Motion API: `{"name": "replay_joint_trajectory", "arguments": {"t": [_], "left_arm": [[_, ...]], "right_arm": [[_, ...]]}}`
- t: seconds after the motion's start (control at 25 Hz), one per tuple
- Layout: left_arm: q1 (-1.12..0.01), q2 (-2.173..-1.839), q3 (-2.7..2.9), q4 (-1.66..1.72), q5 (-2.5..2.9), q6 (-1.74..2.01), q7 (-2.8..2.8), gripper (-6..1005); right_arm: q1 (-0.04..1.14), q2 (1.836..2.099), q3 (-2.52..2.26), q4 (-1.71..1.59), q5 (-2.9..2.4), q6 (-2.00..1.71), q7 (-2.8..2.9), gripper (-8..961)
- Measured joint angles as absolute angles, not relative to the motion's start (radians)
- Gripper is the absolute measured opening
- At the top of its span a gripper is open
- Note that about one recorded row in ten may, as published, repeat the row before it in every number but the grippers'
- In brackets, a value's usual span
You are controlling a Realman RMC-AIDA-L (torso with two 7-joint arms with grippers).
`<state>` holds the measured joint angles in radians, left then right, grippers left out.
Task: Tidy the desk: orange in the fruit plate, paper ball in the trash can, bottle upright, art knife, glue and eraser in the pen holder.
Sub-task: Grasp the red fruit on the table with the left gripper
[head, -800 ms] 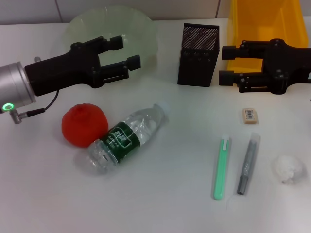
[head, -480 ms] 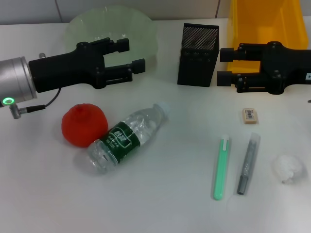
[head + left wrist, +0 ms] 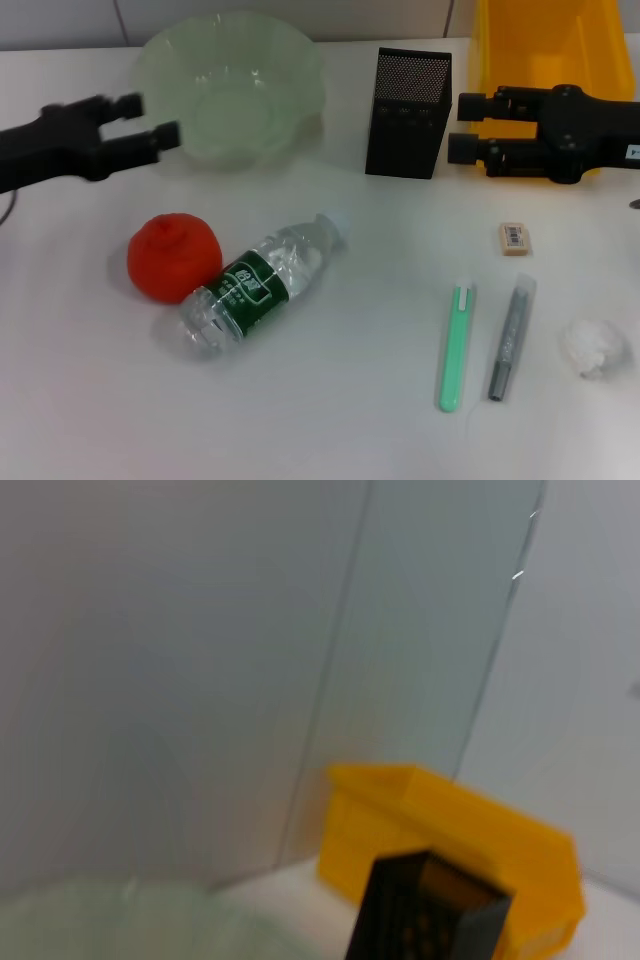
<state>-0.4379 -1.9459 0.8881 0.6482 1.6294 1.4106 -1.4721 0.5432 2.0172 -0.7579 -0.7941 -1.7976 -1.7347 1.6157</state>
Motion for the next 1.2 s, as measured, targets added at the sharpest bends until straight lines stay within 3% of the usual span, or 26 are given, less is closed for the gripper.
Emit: {"name": "replay_joint_trajectory", "arguments": {"t": [0.2,0.48,0.64,1.2], "left_arm": [[-0.408,-1.940,0.888,0.758,1.779,1.392,-1.626,794],[-0.410,-1.979,0.893,0.787,1.900,1.383,-1.683,794],[-0.408,-2.019,0.893,0.779,1.968,1.341,-1.684,793],[-0.408,-2.035,0.899,0.774,2.068,1.322,-1.738,791]], "right_arm": [[0.540,2.013,-0.712,-0.764,-1.799,-1.729,1.611,736],[0.535,2.005,-0.705,-0.758,-1.802,-1.729,1.602,735],[0.536,2.003,-0.706,-0.759,-1.802,-1.729,1.601,735],[0.531,1.993,-0.706,-0.760,-1.798,-1.730,1.589,736]]}}
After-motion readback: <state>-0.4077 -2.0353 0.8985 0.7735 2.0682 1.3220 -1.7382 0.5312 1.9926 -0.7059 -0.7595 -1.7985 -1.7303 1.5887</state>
